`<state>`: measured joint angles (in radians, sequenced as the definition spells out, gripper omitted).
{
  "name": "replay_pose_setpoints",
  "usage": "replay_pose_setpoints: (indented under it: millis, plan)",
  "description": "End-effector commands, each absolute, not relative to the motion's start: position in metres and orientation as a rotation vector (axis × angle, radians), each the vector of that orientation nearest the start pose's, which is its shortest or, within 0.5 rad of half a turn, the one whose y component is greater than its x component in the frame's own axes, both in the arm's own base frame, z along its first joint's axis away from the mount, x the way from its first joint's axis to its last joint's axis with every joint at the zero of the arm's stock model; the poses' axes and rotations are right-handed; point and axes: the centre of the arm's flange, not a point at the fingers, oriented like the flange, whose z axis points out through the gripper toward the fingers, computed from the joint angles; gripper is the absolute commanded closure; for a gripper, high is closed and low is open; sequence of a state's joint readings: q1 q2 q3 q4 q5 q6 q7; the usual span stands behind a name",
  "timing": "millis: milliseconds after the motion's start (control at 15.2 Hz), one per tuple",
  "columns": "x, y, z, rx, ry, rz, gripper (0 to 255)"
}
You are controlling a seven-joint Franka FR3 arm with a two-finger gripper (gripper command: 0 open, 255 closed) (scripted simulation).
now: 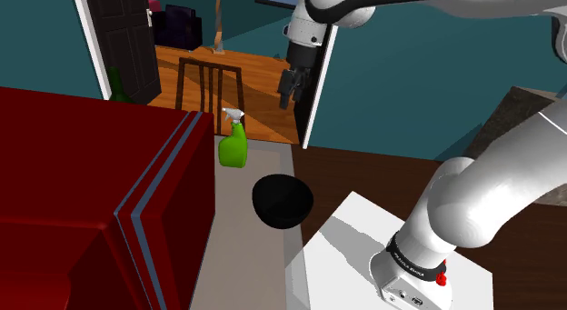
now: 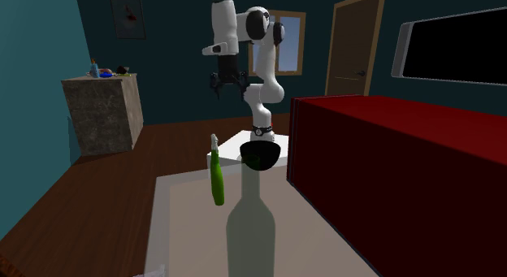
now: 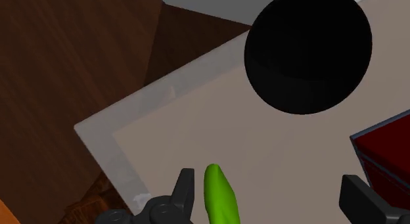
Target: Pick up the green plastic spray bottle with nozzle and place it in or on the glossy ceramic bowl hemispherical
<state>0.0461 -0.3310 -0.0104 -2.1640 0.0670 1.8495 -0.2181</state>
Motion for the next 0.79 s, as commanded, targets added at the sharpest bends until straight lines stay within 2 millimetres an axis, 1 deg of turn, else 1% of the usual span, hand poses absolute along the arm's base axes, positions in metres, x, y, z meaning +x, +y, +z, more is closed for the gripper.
replay_pose_setpoints:
  millis: [0,330,726]
  plan:
    - [0.481,0.021,0.522,-3.045,-0.424,-0.043,0]
    - [0.541,0.024,0.497,-3.019,-0.571,-0.06,0]
    - [0.612,0.035,0.467,-2.978,-0.745,-0.081,0]
